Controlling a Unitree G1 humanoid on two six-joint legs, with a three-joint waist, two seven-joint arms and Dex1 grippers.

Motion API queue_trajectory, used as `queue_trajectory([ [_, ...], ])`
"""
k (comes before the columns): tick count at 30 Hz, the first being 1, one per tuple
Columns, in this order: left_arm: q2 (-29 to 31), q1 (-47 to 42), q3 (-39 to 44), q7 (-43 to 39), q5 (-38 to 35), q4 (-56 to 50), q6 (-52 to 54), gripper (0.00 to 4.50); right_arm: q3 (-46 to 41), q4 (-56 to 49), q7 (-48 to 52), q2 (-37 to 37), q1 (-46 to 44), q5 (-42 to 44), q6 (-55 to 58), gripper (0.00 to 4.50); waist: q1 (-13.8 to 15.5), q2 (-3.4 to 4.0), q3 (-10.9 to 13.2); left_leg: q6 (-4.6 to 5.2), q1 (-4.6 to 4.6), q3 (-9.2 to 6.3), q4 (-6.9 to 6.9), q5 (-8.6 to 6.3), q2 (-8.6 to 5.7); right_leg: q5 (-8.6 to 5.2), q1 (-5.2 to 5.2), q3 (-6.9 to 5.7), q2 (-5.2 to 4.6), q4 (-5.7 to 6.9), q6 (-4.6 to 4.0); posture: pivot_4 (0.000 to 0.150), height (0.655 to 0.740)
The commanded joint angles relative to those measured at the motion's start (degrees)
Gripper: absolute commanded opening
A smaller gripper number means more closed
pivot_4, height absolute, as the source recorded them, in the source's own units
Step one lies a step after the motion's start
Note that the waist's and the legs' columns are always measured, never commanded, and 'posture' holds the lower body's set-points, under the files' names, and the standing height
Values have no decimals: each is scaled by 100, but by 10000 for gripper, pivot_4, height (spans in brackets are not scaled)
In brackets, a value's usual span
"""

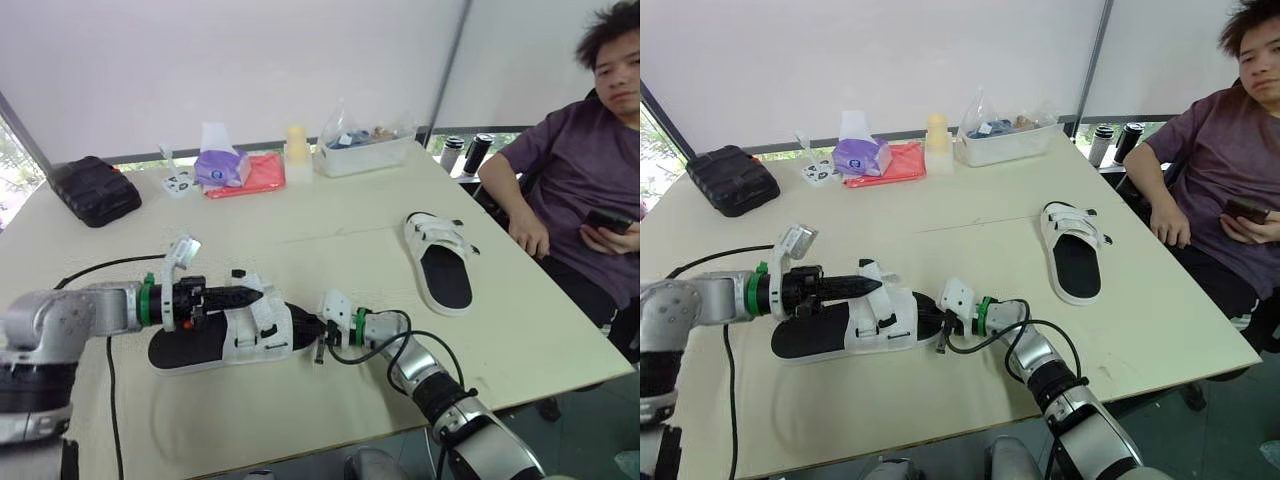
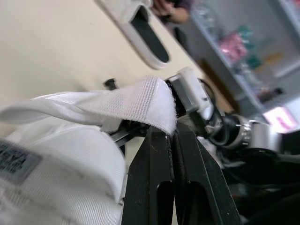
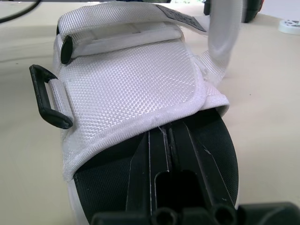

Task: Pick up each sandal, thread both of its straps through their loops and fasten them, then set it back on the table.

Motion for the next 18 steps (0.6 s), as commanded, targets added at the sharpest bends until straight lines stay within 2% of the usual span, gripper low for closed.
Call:
queue_trajectory([
  [1, -10, -463, -414, -649, 376, 538, -261, 722, 280, 1175, -204, -191, 372, -692, 497, 0, -1, -2, 0, 0, -3, 0, 0, 0, 0, 0, 13, 0, 0, 5, 0, 1500, 7400],
  [4, 50, -592, -896, -1073, 875, 678, -656, 722, 276, 1080, -201, -237, 456, -682, 518, 0, -2, -3, -1, 1, -2, 0, -3, 1, 1, 1, 6, 7, -1, 11, 0, 1500, 7400],
  [8, -80, -635, -1035, -1276, 1168, 812, -926, 722, 284, 1047, -194, -283, 524, -688, 505, 0, 5, -1, -6, 1, -1, -4, -11, 1, 2, 1, 9, 22, -4, 15, 0, 1500, 7400],
  [18, -234, -476, -1000, -1347, 1333, 579, -931, 722, 270, 1038, -192, -293, 511, -684, 521, 0, 6, -2, -4, 1, -2, -6, -11, 1, 3, 1, 8, 23, -7, 14, 0, 1500, 7400],
])
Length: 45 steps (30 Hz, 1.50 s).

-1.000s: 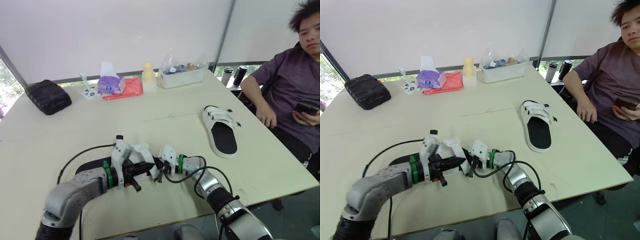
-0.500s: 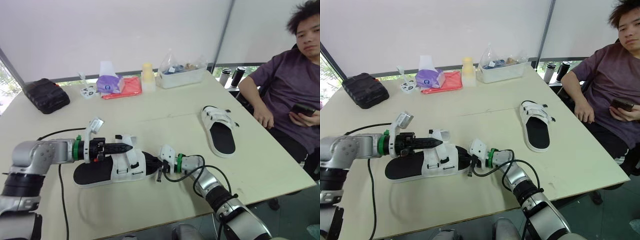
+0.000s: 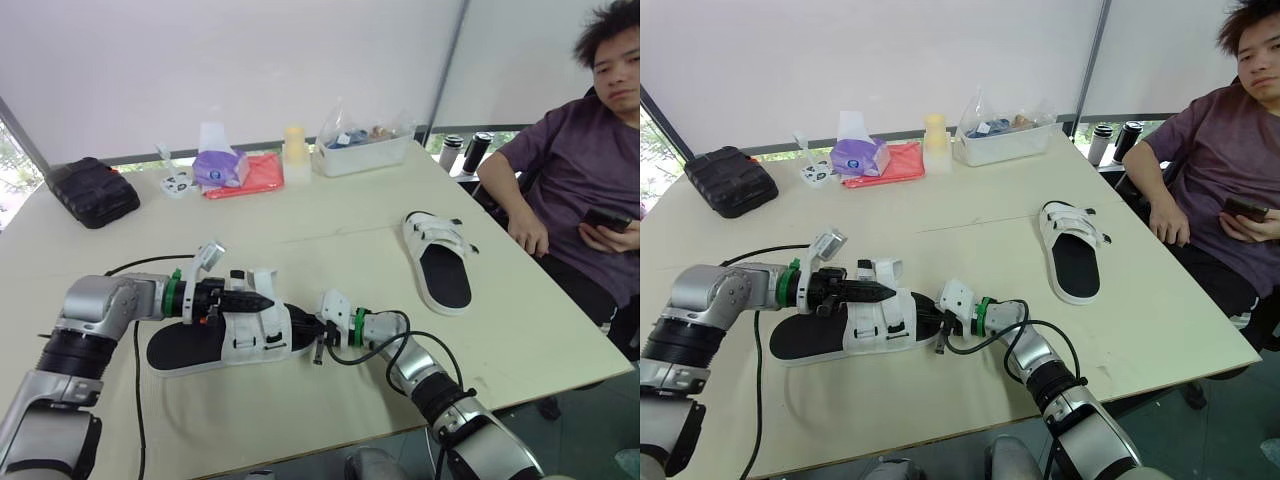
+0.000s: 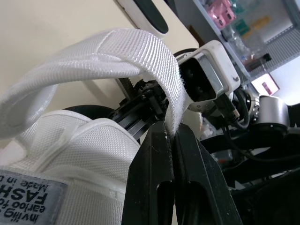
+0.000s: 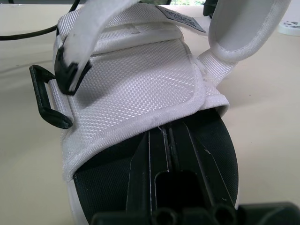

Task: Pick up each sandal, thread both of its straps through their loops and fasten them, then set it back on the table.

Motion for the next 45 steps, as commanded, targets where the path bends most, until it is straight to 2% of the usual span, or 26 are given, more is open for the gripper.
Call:
queue_trajectory([
  [1, 40, 23, 36, -105, 63, -225, -48, 722, 266, 1045, -190, -291, 477, -685, 566, 0, 0, 0, 0, 0, 0, 0, 0, 0, 0, 0, 0, 0, 0, 0, 0, 1500, 7400],
  [10, 158, 311, -207, -299, 463, -504, -390, 722, 264, 1003, -187, -303, 497, -680, 579, 0, 2, 3, 0, 0, 2, -1, -1, 0, 1, 0, -2, 1, -1, 0, 0, 1500, 7400],
  [21, 320, 259, -506, -638, 1259, -373, -1351, 722, 260, 1005, -189, -289, 492, -673, 583, 0, 2, 4, 0, 0, 2, 0, -2, 0, 1, 0, -11, 1, -2, -1, 0, 1500, 7400],
  [28, 521, 102, -733, -1189, 1602, -504, -1828, 722, 272, 1050, -188, -270, 477, -682, 562, 0, -1, 4, 0, 1, 0, 2, -4, 0, 1, 0, -7, 1, -2, 0, 0, 1500, 7400],
  [39, 566, -703, -1297, -2095, 2464, 79, -2869, 722, 261, 1014, -195, -287, 485, -676, 582, 0, 2, 0, -3, 2, 0, 5, -12, 1, 0, 0, -3, 2, -2, 0, 0, 1500, 7400],
  [45, 814, -1072, -1783, -2198, 2238, 367, -3175, 722, 265, 1022, -213, -281, 510, -677, 583, 0, 0, -5, -5, 3, -1, 5, -14, 1, 1, 0, -4, 4, -2, -1, 0, 1500, 7400],
])
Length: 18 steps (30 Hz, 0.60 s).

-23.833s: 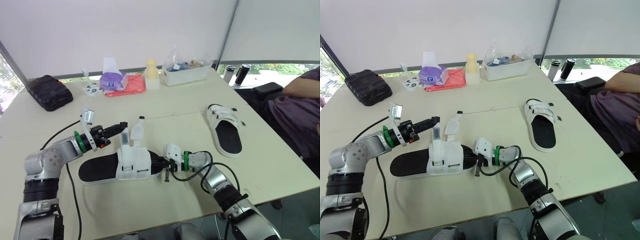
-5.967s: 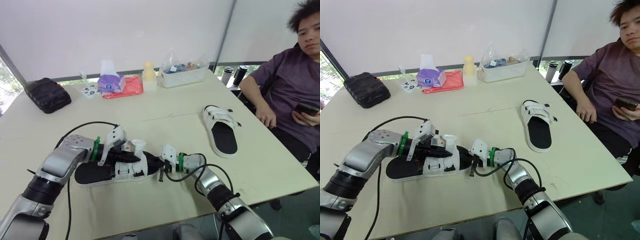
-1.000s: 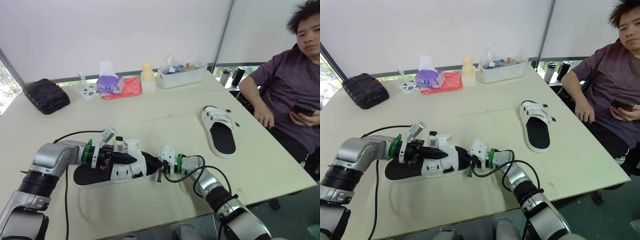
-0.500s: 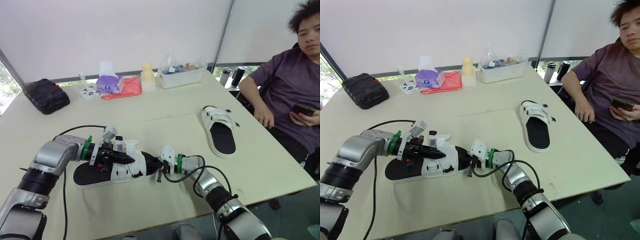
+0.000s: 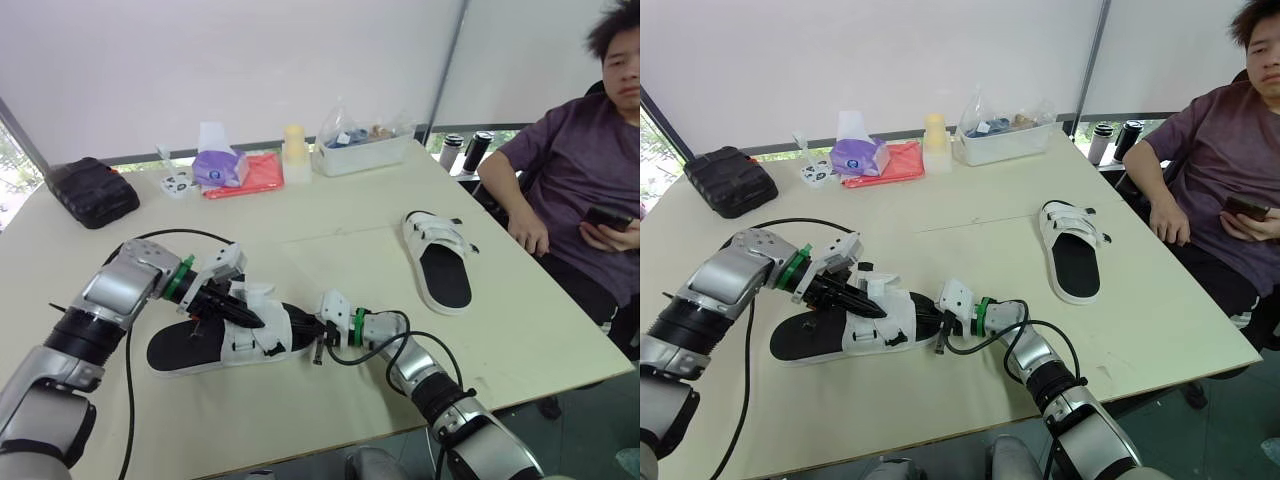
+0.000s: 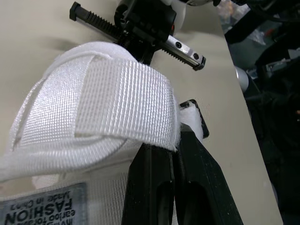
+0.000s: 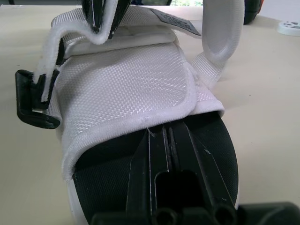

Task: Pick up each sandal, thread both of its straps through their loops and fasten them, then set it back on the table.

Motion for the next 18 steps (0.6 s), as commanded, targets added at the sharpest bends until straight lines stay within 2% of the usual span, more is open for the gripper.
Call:
queue_trajectory([
  [1, 223, -237, -222, -105, -166, 112, -191, 722, 259, 1038, -216, -278, 507, -678, 585, 0, 2, -1, -1, 0, 0, 0, -3, 0, 0, 0, -1, 0, 0, 0, 0, 1500, 7400],
  [8, -75, -539, -432, -105, -128, 416, -284, 722, 273, 1056, -251, -223, 517, -680, 587, 0, 3, -7, -5, 2, 1, 0, -8, 1, -1, 0, -1, -1, 3, 1, 0, 1500, 7400],
  [13, -373, -308, -185, -16, -119, 120, -5, 722, 263, 1010, -267, -234, 569, -671, 597, 0, 2, -7, -8, 3, 4, 0, -9, 2, -1, 0, 1, -1, 4, 2, 0, 1500, 7400],
  [18, -412, 115, 13, 138, -210, -453, 357, 722, 267, 977, -253, -277, 628, -681, 593, 0, 7, 1, -14, 2, 5, -1, -10, 2, -1, 0, 3, 0, 3, 2, 1, 1500, 7400],
])
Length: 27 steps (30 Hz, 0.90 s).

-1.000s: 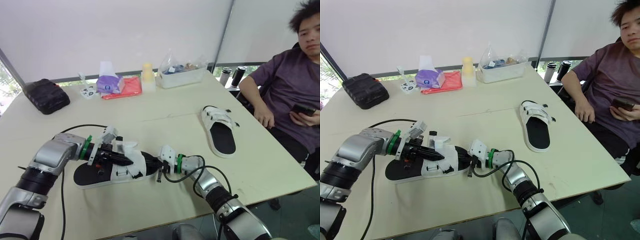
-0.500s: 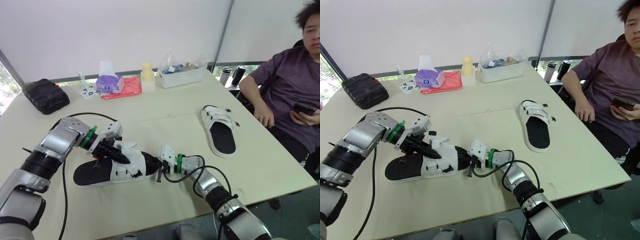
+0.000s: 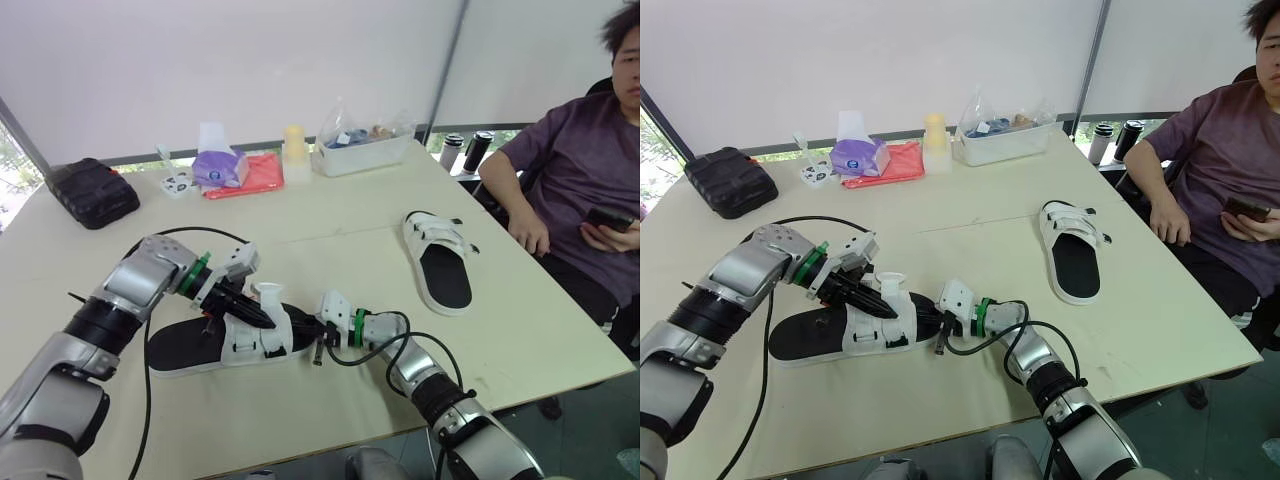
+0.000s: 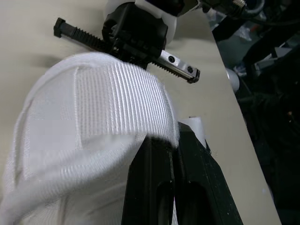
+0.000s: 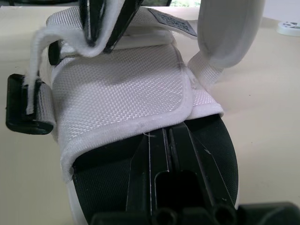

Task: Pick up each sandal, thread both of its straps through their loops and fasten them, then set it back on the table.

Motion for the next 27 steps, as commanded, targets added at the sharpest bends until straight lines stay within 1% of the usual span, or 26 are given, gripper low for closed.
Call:
queue_trajectory([
  [1, -51, 260, 164, 100, -147, -536, 282, 722, 274, 1014, -231, -283, 573, -685, 594, 0, 2, 3, -5, 0, 0, -1, 0, 0, 0, 0, 1, 0, -1, 0, 0, 1500, 7400],
  [5, -135, 579, 367, 336, -307, -970, 698, 722, 268, 1004, -224, -277, 536, -685, 617, 0, 2, 10, -16, 0, 1, -1, -2, 0, -1, 0, 2, 2, -4, -1, 0, 1500, 7400],
  [9, -314, 740, 610, 714, -396, -1059, 953, 722, 274, 1033, -230, -253, 515, -689, 608, 0, 4, 14, -18, 0, 2, -1, -4, 0, -1, 0, 1, 2, -4, -2, 0, 1500, 7400],
  [14, -326, 926, 568, 814, -203, -1123, 803, 722, 288, 1052, -238, -237, 524, -698, 593, 0, 4, 17, -22, 0, 2, 0, -5, 0, -2, 0, 1, 1, -4, -4, 0, 1500, 7400],
  [17, -635, 877, 688, 1190, -224, -1051, 852, 722, 293, 1066, -248, -231, 523, -705, 587, 0, 11, 18, -26, -1, 2, -1, -5, 0, -2, 0, 3, 2, -4, -4, 0, 1500, 7400],
  [18, -652, 885, 669, 1177, -235, -1089, 849, 722, 291, 1067, -252, -229, 525, -705, 588, 0, 12, 16, -27, -1, 3, -1, -5, 0, -2, 0, 4, 2, -5, -5, 0, 1500, 7400],
  [23, -624, 1035, 644, 1128, -349, -1362, 987, 722, 289, 1035, -260, -240, 557, -697, 598, 0, -6, 22, -27, -1, 5, 3, -11, 0, -2, 0, 2, 2, -3, -5, 1, 1500, 7400],
  [27, -408, 1216, 726, 1088, -389, -1528, 1069, 722, 279, 1009, -273, -257, 585, -687, 612, 0, 2, 21, -27, -1, 4, 0, -12, 0, -1, 0, 1, -1, -1, -4, 1, 1500, 7400],
])
